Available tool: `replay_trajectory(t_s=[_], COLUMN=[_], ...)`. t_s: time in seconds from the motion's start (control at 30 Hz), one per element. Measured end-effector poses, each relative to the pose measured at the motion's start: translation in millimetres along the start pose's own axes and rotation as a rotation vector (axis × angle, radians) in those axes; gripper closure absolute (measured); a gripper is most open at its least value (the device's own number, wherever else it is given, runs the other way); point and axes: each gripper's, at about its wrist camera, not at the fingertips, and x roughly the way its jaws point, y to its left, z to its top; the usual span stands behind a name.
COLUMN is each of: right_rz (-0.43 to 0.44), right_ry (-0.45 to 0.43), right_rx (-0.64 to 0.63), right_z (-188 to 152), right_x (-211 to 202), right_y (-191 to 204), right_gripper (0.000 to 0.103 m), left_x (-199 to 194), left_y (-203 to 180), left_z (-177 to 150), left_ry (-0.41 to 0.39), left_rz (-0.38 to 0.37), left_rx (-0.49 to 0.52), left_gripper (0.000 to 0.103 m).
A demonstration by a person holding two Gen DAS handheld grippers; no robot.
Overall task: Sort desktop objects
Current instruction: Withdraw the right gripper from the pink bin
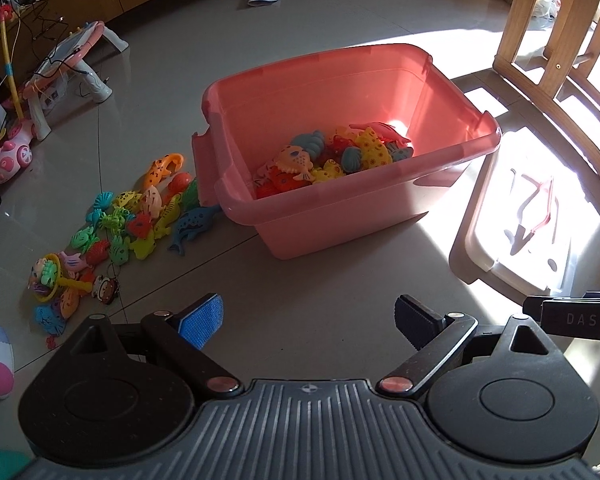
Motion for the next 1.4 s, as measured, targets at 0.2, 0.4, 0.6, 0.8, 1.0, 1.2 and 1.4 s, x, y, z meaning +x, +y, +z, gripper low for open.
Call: replay_trajectory(t_s=[0.2,0.4,0.6,0.8,1.0,1.2,1.4], right_rz=[-0.019,-0.017,-0.017,-0.029,-0.03,-0.022,-0.036], right_ry=[0.021,0.039,0.051,0.073,0.088,0.098,0.113], right_rx=[-0.028,-0.032,-0.029,-0.037,-0.071,-0.11,-0.101], right_z=[-2,-4,-6,-10,-15,-19,-22], right_x=[10,18,25,37,45,52,61], right_y=[6,9,10,18,35,49,52], right_gripper=[0.027,0.026,0.026,0.026,0.025,0.025,0.023], left_x=[3,5,3,8,14,18,18], left_y=[7,12,24,37,39,52,87], left_z=[-2,-1,3,-1,-9,-8,-9], left_ry=[0.004,0.008,-0.014,-0.004,0.008,0.01,0.006], left_rz=[0.005,0.003,0.006,0.015,0.006,0.017,0.044], left_rx=[-0.016,-0.024,-0.05,-0.05,-0.009,-0.032,-0.093], left_gripper=[0.008,0.008,0.008,0.008,0.008,0.008,0.008])
